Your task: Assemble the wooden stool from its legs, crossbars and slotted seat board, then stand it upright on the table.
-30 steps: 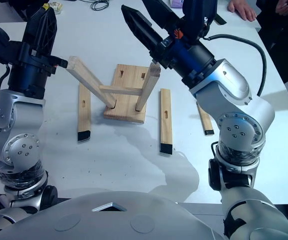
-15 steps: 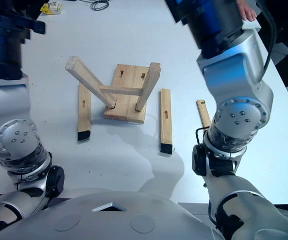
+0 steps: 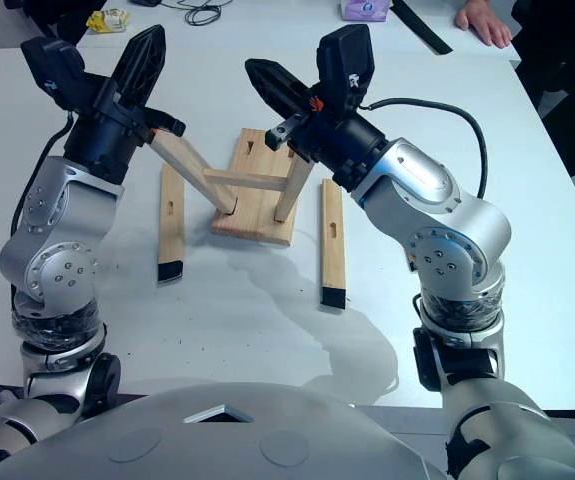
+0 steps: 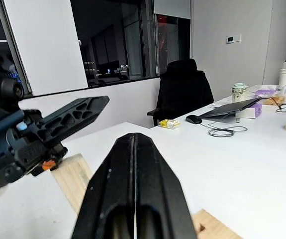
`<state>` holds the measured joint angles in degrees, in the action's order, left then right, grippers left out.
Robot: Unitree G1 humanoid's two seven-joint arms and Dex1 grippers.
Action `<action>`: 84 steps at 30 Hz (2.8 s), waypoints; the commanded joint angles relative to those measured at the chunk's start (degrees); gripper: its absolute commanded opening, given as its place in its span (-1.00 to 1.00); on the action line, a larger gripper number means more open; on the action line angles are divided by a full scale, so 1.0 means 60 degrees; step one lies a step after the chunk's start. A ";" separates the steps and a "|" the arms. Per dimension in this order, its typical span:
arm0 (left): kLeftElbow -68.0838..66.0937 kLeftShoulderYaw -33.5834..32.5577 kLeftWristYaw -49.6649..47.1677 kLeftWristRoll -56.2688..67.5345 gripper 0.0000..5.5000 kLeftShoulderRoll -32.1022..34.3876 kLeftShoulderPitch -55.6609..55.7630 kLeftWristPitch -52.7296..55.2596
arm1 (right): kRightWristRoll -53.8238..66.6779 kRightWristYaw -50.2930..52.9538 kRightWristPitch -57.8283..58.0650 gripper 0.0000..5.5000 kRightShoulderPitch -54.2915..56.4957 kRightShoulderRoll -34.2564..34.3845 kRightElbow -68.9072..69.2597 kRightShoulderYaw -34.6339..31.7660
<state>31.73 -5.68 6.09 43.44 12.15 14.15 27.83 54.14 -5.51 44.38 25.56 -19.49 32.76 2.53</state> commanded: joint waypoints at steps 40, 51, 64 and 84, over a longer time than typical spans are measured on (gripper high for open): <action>-0.2336 0.1907 0.4856 -0.1800 -1.00 0.1525 -0.3155 -0.1039 | -0.6936 -0.8726 -0.6727 -0.99 0.0279 -0.1540 -0.8718 0.2060; -0.3955 0.1462 0.5275 -0.2660 -1.00 0.2004 -0.2571 -0.1210 | -0.5974 -1.0233 -0.5683 -0.99 -0.1022 -0.1624 -0.5868 0.2234; -0.7075 0.1013 0.6949 -0.3600 -1.00 0.2690 -0.0982 -0.2734 | -0.6053 -0.9355 -0.4971 -0.99 -0.0746 -0.1618 -0.5878 0.1665; -0.3317 0.1542 0.5606 -0.3205 -1.00 0.1644 -0.2960 -0.1324 | -1.1496 -0.6115 -1.0546 -0.99 0.3446 0.0180 -1.5388 0.3298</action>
<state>12.16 2.01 40.50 26.13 21.38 -3.53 18.32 -11.57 -40.33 -17.68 44.11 -17.86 -56.82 20.16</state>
